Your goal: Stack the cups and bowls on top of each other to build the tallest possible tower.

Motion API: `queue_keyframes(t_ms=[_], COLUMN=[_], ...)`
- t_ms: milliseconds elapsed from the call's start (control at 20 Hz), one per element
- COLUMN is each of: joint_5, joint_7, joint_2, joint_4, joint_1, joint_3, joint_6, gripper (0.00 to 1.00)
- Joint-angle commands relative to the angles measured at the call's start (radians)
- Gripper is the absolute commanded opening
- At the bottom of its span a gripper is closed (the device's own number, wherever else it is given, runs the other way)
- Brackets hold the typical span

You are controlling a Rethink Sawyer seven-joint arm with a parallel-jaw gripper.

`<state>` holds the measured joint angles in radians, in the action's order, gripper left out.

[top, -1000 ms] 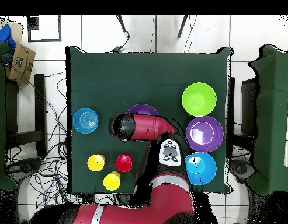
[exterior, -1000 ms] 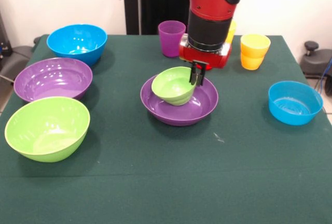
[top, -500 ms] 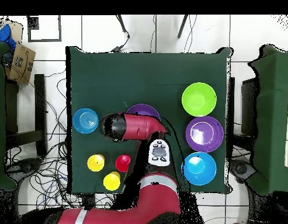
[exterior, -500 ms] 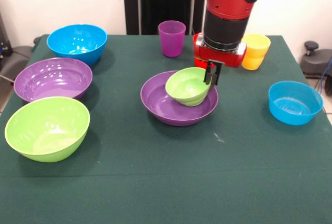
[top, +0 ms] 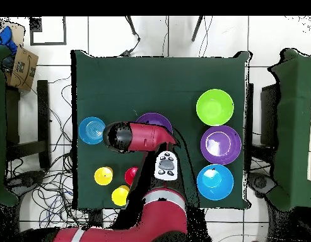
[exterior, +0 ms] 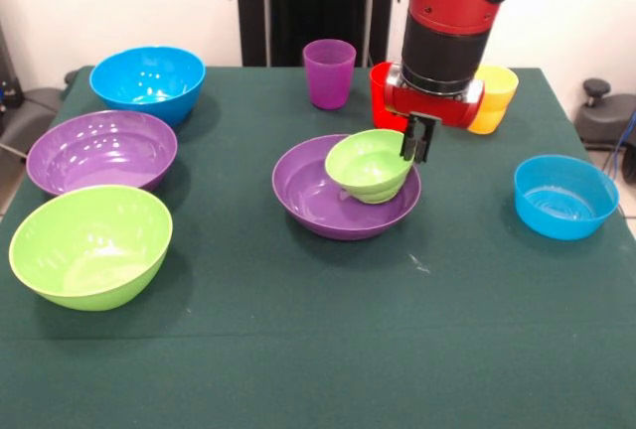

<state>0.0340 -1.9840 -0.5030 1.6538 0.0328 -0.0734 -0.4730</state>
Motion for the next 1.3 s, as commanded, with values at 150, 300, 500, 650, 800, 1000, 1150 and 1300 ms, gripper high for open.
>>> queue_keyframes(t_ms=[150,300,500,650,800,1000,1150,1300], joint_5=[0.056,0.054,0.042,0.037,0.033,0.026,0.025,0.024], joint_7=[-0.188,-0.17,-0.144,-0.13,-0.126,-0.123,-0.119,-0.115], joint_2=[0.049,0.062,0.072,0.074,0.074,0.079,0.079,0.082], joint_4=[-0.102,-0.131,-0.156,-0.159,-0.155,-0.154,-0.154,-0.155], joint_1=[-0.035,-0.04,-0.047,-0.045,-0.046,-0.052,-0.053,-0.051], joint_3=[0.009,-0.007,-0.026,-0.027,-0.03,-0.035,-0.036,-0.038], joint_6=[-0.015,-0.017,-0.026,-0.024,-0.019,-0.008,-0.008,-0.006], gripper=[0.0,0.0,0.0,0.0,0.0,0.0,0.0,0.0])
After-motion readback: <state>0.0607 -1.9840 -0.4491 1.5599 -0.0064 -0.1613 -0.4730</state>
